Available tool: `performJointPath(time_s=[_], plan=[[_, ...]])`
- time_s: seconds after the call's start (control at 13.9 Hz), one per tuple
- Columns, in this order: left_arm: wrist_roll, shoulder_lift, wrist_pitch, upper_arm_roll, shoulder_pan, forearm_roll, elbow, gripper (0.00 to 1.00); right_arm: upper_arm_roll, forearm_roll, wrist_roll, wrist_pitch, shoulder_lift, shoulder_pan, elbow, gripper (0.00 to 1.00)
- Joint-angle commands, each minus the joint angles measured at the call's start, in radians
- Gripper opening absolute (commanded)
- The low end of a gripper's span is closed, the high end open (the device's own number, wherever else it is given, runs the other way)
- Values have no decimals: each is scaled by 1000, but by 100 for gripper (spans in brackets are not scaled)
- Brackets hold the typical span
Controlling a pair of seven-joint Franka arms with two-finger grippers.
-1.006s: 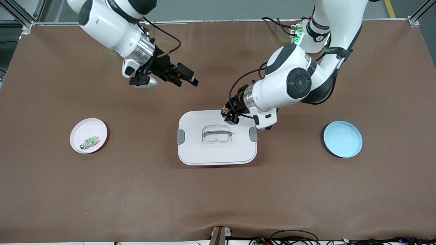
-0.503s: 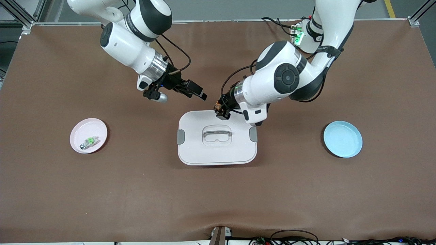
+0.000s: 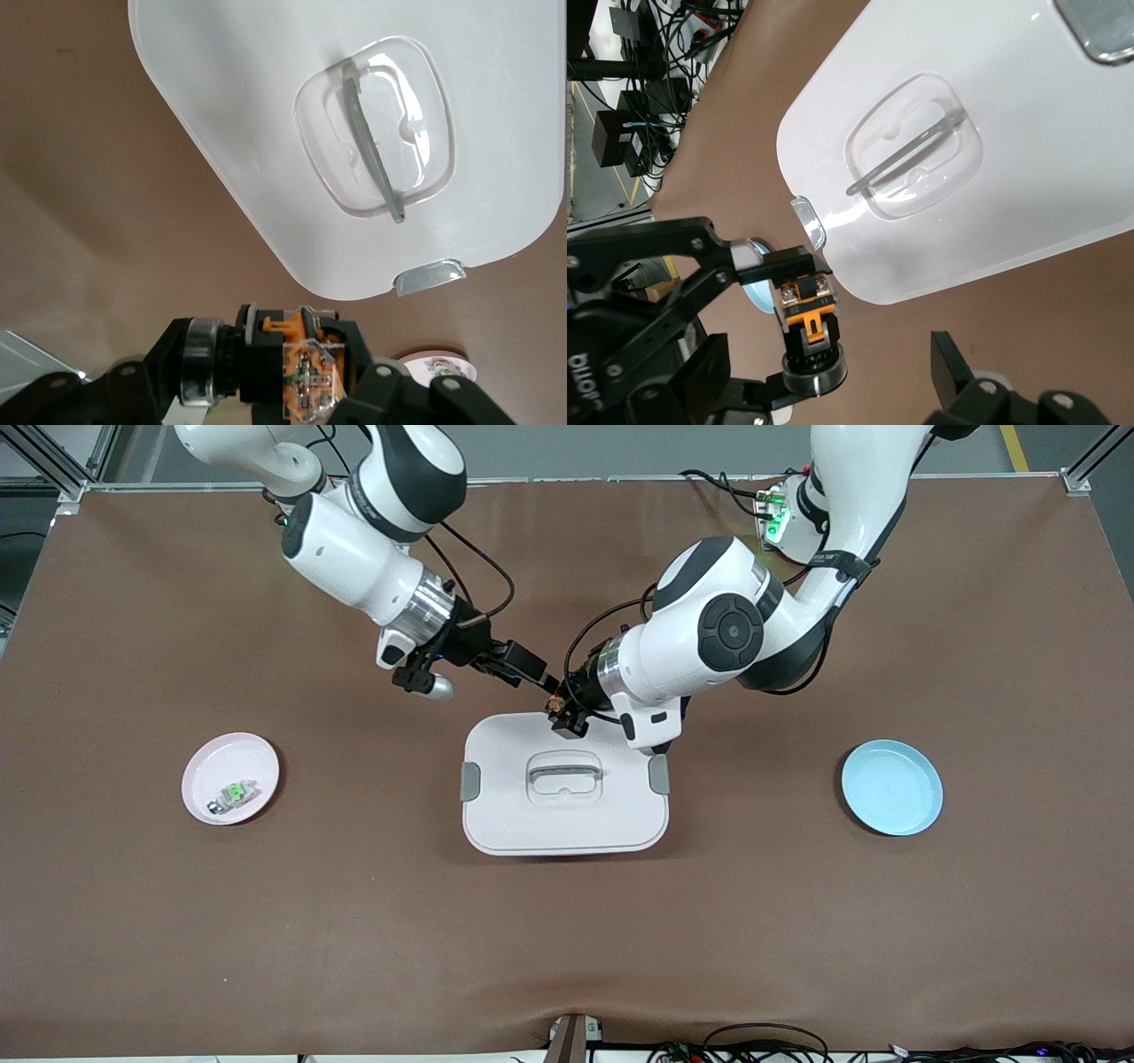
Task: Transfer orange switch to right arm and place
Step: 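Grasp the orange switch with the right gripper beside the left gripper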
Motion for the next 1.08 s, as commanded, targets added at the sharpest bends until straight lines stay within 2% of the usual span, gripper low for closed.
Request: performJointPath(time_s=[0.0,0.5,0.65,0.79,1.01], plan=[[-18,9,3,1,-22,-18,26,0,-10,24,-18,24,32,28,27,100],[-19,5,3,0,-22,-18,26,0,-10,24,-19,24,55,31,39,100],[-31,5,3,0,-22,-18,26,0,-10,24,-18,24,55,31,39,71],[-33,3,3,0,-22,-18,28,0,-10,24,-18,24,55,31,39,49],[-33,3,3,0,-22,-17,28,0,-10,26,-16,23,55,31,41,28]])
